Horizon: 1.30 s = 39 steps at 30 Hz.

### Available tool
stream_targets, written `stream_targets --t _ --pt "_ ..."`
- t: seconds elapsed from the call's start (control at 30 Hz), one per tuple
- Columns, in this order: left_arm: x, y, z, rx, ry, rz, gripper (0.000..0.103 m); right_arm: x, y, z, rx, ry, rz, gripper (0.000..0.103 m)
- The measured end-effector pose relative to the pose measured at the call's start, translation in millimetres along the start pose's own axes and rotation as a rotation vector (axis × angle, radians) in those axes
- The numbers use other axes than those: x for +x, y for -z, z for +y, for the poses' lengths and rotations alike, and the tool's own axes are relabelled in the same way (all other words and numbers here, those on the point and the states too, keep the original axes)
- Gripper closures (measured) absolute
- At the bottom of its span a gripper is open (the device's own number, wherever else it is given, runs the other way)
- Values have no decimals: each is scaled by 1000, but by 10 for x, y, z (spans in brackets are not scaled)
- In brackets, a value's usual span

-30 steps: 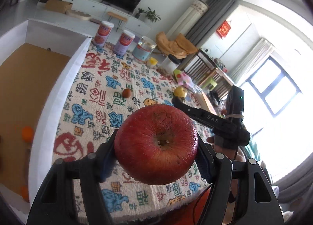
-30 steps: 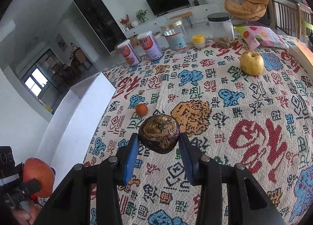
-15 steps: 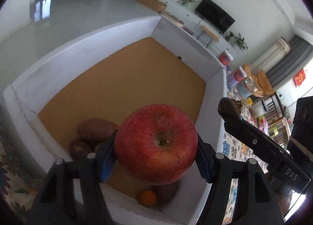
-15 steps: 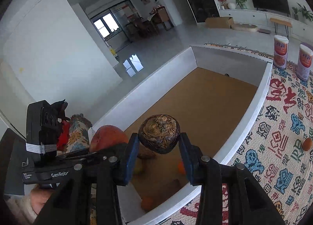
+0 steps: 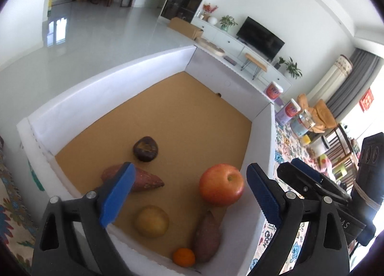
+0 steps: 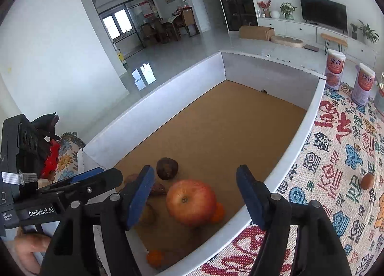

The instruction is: Organize fruits

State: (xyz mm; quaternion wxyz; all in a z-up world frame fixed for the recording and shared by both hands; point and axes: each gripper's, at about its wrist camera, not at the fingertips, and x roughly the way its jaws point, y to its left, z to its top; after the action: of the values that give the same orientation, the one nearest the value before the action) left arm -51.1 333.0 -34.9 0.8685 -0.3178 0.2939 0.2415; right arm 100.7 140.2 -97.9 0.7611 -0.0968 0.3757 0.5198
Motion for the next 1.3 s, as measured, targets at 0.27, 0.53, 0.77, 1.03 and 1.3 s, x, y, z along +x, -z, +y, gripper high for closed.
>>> stream_targets --t 0.27,0.53,0.77,1.03,1.3 --pt "262 542 -1297 251 269 67 2 -967 781 -1147 11 430 -156 0" --pt "1142 1421 -2323 459 271 190 3 -1572 1900 -2868 367 877 -12 0" --pt "1559 1681 -2540 549 174 202 3 -1868 2230 -3223 546 937 -34 0" --pt "1716 1768 -2578 585 104 219 3 -1762 2328 -3378 624 886 27 0" --pt "1773 1855 -2686 667 23 224 0 -1766 2338 -3402 644 869 22 0"
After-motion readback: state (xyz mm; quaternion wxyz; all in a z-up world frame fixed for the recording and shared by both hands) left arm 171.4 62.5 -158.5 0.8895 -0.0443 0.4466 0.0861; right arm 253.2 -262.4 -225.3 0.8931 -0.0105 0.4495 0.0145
